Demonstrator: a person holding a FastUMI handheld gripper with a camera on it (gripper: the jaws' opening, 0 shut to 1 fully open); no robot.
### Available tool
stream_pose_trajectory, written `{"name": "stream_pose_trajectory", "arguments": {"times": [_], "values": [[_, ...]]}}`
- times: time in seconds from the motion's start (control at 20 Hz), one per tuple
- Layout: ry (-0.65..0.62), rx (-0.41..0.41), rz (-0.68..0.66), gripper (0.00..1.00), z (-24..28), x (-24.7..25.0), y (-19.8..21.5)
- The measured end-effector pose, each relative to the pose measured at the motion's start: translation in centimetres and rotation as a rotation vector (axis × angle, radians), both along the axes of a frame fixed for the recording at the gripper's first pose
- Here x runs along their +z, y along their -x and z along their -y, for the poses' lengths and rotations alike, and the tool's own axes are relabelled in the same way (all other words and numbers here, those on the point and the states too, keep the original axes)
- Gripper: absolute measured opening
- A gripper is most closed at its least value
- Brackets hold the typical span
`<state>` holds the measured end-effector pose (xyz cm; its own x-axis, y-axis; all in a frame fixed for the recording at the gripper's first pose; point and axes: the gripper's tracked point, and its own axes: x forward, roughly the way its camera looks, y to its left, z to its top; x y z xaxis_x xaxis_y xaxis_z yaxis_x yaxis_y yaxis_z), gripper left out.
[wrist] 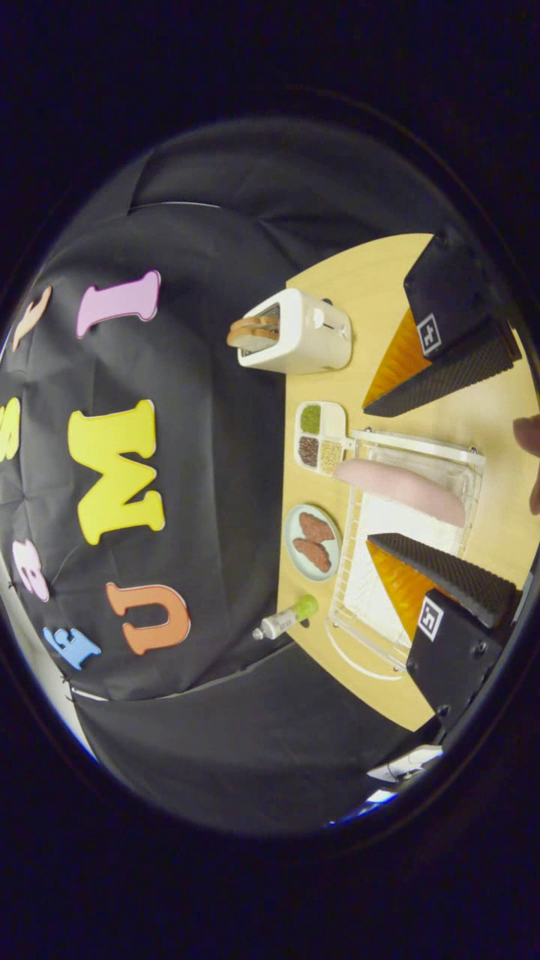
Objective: Take the plate from the dish rack, then take the spoon from the basket and place it into the plate.
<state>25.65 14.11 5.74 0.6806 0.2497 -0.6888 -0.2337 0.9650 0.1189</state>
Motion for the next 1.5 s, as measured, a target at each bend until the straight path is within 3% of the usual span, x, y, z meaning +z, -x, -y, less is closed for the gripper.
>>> {"name": "stream_pose_trajectory", "arguments": {"times": [0.3, 0.45, 0.7, 1.0, 1.5], "values": [[0.012, -0.047, -0.237, 1.0, -2.4, -5.6, -1.2], [0.017, -0.078, -0.289, 0.96, -2.7, -7.2, -2.0], [0.031, -0.131, -0.369, 0.8, -2.5, -9.2, -2.3], [0.029, -0.219, -0.47, 0.46, -3.5, -11.1, -1.3], [0.173, -0.336, -0.415, 0.41, -1.8, -7.3, -1.4]]}}
